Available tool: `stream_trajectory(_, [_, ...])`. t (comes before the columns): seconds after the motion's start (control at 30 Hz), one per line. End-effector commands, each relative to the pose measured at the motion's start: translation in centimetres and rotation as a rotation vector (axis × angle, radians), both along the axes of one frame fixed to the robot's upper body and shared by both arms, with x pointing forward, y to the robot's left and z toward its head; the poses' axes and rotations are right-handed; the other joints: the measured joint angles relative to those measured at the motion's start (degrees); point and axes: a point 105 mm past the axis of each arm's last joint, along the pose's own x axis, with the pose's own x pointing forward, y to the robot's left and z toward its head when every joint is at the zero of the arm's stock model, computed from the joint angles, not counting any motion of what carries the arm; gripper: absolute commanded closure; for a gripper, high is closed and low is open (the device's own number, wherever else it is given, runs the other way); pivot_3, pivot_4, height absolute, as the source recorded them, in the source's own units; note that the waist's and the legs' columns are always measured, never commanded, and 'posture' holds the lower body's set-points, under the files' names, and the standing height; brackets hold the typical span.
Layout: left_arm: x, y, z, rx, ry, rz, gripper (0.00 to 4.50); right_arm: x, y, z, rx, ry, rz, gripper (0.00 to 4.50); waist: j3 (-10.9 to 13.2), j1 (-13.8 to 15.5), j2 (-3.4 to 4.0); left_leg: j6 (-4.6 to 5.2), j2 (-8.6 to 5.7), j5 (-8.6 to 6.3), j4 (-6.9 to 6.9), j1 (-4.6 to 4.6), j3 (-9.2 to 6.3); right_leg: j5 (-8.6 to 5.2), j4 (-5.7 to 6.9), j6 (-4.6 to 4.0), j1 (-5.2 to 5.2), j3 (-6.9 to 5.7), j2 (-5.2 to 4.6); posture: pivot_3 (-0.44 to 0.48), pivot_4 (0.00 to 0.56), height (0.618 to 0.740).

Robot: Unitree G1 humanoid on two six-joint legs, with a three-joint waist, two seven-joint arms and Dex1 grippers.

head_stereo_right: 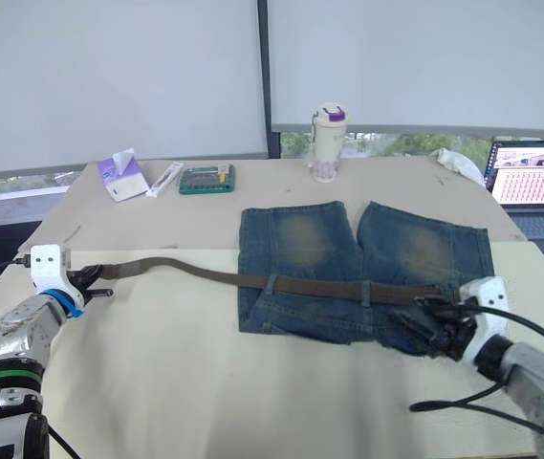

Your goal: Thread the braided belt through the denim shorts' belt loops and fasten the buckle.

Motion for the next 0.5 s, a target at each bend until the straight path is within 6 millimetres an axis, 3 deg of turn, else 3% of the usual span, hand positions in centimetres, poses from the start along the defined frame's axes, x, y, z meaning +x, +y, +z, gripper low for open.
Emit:
stream_trajectory(0.03, [0.1,1.1,0.3,0.055,0.0,0.055,4.5,1.0,-3.2,2.1,-0.09,-0.07,-0.105,0.02,0.0,-0.02,0.01,0.0,0.01,0.0,0.0,0.01,0.02,0.0,0.01,0.0,0.0,-0.01,0.03,0.0,0.15,0.74])
stream_trajectory(0.17, [-0.3,2.9,-0.3,0.095,0.041,0.159,4.5,2.4,-5.5,3.0,-0.15,-0.041,-0.183,0.02,-0.03,-0.23,0.06,0.0,0.05,0.0,0.0,0.01,0.05,0.01,0.08,-0.02,-0.04,0.0,0.05,0.0,0.15,0.74])
stream_trajectory(0.5, [0.2,1.3,-0.9,0.099,0.057,0.086,4.5,3.9,-3.2,0.8,-0.003,0.218,-0.09,0.02,-0.13,-0.15,0.22,0.01,0.06,0.0,-0.02,0.01,0.09,0.02,0.09,-0.04,-0.04,0.05,0.05,0.0,0.15,0.74])
